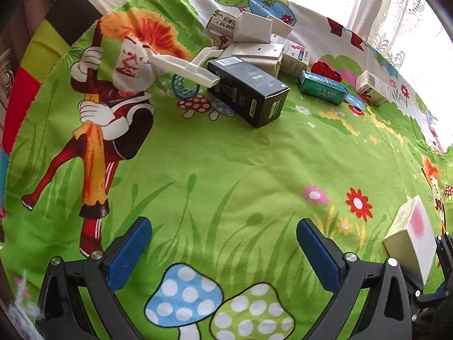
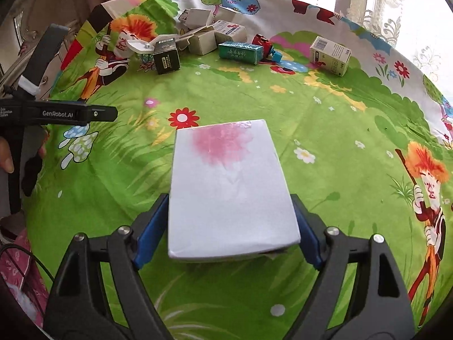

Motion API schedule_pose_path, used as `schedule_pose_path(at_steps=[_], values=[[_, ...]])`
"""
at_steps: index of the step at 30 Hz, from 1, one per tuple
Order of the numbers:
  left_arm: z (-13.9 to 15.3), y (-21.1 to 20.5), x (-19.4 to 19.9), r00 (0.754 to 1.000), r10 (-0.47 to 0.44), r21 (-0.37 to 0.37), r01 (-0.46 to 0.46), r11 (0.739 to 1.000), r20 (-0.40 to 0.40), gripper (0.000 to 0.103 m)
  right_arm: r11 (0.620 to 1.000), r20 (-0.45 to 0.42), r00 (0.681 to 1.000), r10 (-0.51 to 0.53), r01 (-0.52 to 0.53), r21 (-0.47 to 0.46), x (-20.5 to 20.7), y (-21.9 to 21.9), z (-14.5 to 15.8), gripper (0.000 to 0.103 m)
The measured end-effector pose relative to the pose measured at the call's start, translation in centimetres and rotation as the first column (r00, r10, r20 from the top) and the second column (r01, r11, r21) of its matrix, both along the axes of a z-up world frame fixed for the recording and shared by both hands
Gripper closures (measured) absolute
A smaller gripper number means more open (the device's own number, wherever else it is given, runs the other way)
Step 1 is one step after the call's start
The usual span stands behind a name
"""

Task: Organize rigid objects
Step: 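Return to the pile and grasp the pink-stained white box with the right gripper, then grasp the black box with the left gripper while the right holds the white box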

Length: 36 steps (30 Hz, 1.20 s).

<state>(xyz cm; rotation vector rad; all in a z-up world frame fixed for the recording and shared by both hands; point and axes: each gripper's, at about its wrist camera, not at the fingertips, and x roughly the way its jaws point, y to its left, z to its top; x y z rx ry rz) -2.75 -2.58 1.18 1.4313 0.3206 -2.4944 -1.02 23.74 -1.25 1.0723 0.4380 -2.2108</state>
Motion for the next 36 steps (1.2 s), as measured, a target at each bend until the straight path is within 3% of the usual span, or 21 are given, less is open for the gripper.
schedule_pose_path(at_steps=[1,4,7,9,10,11,12,14,18,23,26,30,33,34,35,36], values=[[0.2,0.1,-1.4,1.000,0.024,-0.005,-0.025,1.000,-0.013,0.000,1.000,-0.010,1.000,-0.007,0.006,-0.014,0.1,0.1,0.0,0.033],[0.5,-0.1,-5.6,0.990,0.132,-0.004,-0.132,0.991,-0.044,0.000,1.000,-0.015,1.000,-0.020,0.020,-0.017,0.1,0.1,0.0,0.033],[0.9,-1.0,-8.9,0.966,0.244,0.006,-0.245,0.970,-0.086,0.000,0.999,-0.009,1.000,-0.024,0.024,-0.023,-0.1,0.2,-0.1,0.032],[0.3,-1.6,-10.8,0.954,0.291,-0.009,-0.292,0.956,-0.068,0.001,0.999,-0.008,1.000,-0.025,0.024,-0.025,-0.1,0.2,-0.1,0.032],[-0.2,-1.8,-11.3,0.956,0.291,0.007,-0.291,0.957,-0.047,0.006,0.999,-0.008,1.000,-0.025,0.025,-0.024,-0.1,0.2,-0.1,0.032],[-0.2,-1.6,-11.3,0.957,0.285,-0.026,-0.287,0.957,-0.059,0.021,0.999,-0.007,1.000,-0.025,0.025,-0.025,-0.1,0.2,-0.1,0.032],[0.0,-1.0,-10.7,0.963,0.255,-0.039,-0.259,0.965,-0.082,0.054,0.999,-0.007,1.000,-0.026,0.025,-0.025,-0.1,0.2,-0.1,0.032],[0.2,0.2,-8.6,0.983,0.158,-0.022,-0.160,0.987,-0.089,0.063,0.999,-0.009,1.000,-0.027,0.027,-0.024,-0.1,0.2,-0.1,0.032],[0.5,3.0,-0.7,0.991,-0.070,-0.037,0.066,0.997,-0.114,0.063,0.999,-0.008,0.999,-0.031,0.031,-0.024,-0.1,0.2,-0.1,0.032],[0.6,3.8,6.1,0.952,-0.284,-0.102,0.273,0.957,-0.113,0.062,0.999,-0.009,0.999,-0.034,0.034,-0.021,-0.1,0.2,-0.1,0.031],[0.7,2.8,6.8,0.948,-0.300,-0.122,0.287,0.950,-0.109,0.057,0.999,-0.001,0.999,-0.044,0.044,-0.016,-0.3,0.3,-0.2,0.021],[0.1,2.7,4.3,0.960,-0.259,-0.124,0.245,0.962,-0.107,0.031,0.998,0.006,0.998,-0.060,0.060,-0.003,-0.8,0.0,-0.3,0.012],[0.0,2.0,4.4,0.964,-0.241,-0.106,0.230,0.967,-0.109,0.028,0.997,0.003,0.997,-0.080,0.080,0.003,-0.9,-0.1,-0.4,0.011],[0.0,2.0,4.5,0.964,-0.242,-0.105,0.231,0.967,-0.111,0.028,0.997,0.000,0.997,-0.080,0.080,0.002,-0.9,-0.1,-0.4,0.013],[0.0,2.0,4.7,0.963,-0.246,-0.106,0.235,0.966,-0.113,0.029,0.997,-0.008,0.997,-0.079,0.079,-0.005,-0.7,0.0,-0.2,0.021],[0.1,2.0,4.8,0.959,-0.256,-0.104,0.244,0.964,-0.118,0.037,0.996,-0.022,0.996,-0.088,0.087,-0.013,-0.5,-0.1,0.0,0.035]])
